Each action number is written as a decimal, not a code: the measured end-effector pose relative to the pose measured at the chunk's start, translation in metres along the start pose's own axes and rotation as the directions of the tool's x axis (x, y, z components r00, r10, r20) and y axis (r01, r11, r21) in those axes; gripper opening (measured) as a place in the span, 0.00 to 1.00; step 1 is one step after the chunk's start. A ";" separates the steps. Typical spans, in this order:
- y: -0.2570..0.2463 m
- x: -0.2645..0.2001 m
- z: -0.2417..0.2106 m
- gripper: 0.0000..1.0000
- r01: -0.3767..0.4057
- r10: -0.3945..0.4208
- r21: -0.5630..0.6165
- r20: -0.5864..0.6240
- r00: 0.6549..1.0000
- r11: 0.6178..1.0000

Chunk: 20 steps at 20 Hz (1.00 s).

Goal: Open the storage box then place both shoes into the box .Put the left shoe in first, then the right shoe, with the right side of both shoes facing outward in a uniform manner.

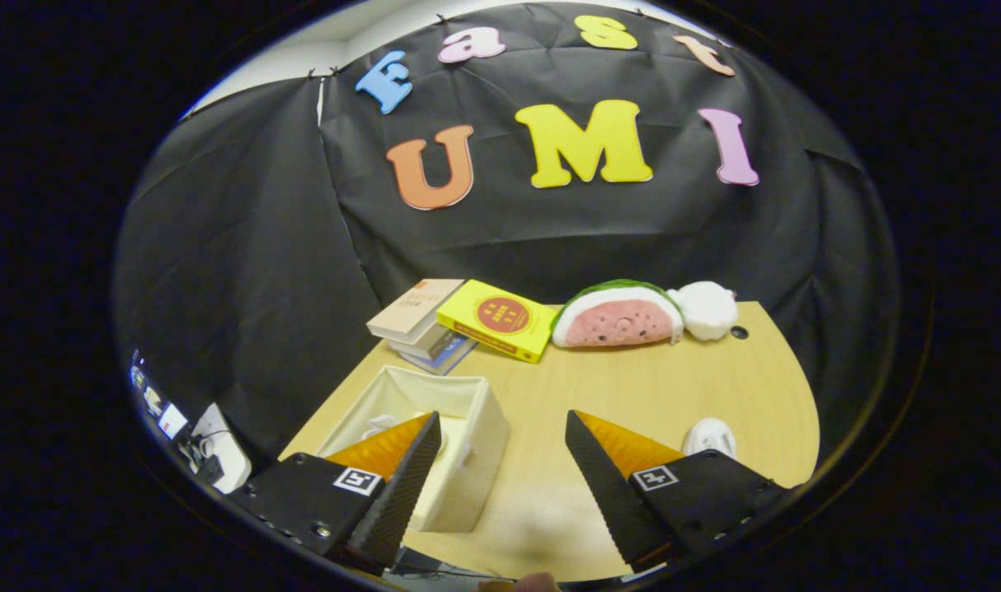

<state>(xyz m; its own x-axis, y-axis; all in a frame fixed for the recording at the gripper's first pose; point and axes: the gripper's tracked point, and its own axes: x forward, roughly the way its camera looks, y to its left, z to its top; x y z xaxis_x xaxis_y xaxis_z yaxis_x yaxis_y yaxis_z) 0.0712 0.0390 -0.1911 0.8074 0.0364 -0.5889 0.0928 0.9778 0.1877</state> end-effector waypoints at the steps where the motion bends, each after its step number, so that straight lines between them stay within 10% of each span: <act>1: -0.023 -0.006 -0.003 0.95 0.020 -0.020 -0.025 0.003 1.000 0.999; 9: -0.227 -0.048 -0.079 0.95 0.241 -0.241 -0.012 -0.106 0.965 0.970; 20: -0.297 0.023 -0.187 0.95 0.214 -0.221 -0.060 -0.364 0.905 0.975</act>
<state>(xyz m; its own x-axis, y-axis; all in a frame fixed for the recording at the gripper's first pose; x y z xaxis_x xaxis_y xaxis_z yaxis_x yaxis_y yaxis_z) -0.0471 -0.2121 -0.4073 0.4976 -0.1083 -0.8606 0.2290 0.9734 0.0099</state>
